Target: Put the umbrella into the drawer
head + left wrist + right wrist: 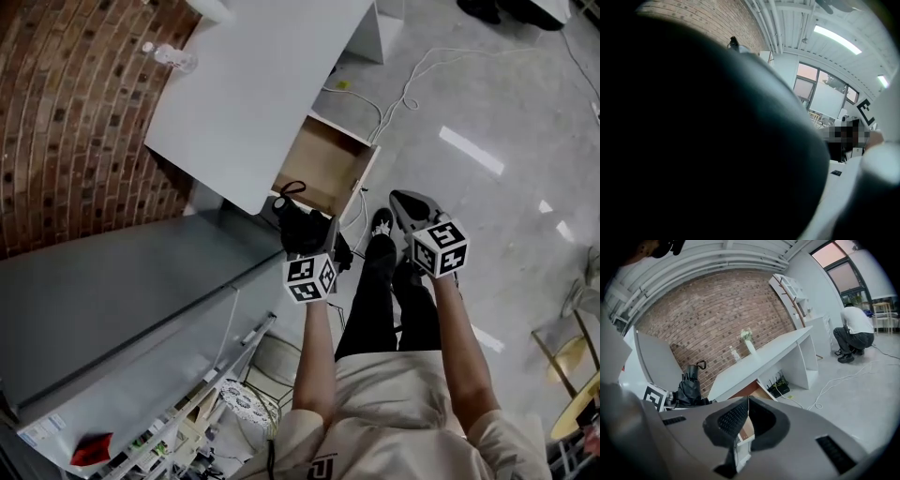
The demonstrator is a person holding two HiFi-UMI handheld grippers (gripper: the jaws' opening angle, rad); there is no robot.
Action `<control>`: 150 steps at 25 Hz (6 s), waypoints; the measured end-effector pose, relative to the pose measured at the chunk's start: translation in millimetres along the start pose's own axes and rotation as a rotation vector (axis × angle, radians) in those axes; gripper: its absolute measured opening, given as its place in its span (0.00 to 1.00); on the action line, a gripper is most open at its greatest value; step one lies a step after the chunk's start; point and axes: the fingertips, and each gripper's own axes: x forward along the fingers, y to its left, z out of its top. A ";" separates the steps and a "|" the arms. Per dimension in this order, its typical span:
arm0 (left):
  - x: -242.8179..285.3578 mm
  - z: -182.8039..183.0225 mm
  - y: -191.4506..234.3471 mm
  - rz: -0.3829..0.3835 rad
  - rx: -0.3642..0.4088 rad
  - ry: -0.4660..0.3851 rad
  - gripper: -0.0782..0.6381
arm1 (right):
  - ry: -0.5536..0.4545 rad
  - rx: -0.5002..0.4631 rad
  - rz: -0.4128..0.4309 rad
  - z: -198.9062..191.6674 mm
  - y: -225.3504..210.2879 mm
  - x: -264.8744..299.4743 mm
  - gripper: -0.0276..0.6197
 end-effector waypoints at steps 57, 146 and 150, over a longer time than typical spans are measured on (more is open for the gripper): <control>301.6 -152.7 116.6 0.004 0.120 0.490 0.51 | 0.202 0.138 -0.072 -94.3 -93.8 133.7 0.15; -178.9 49.3 -19.8 0.069 -0.203 -0.138 0.15 | 0.054 -0.191 0.064 39.6 156.4 -82.4 0.15; -176.0 48.3 -26.0 0.050 -0.205 -0.124 0.12 | 0.054 -0.183 0.066 39.0 153.4 -83.9 0.15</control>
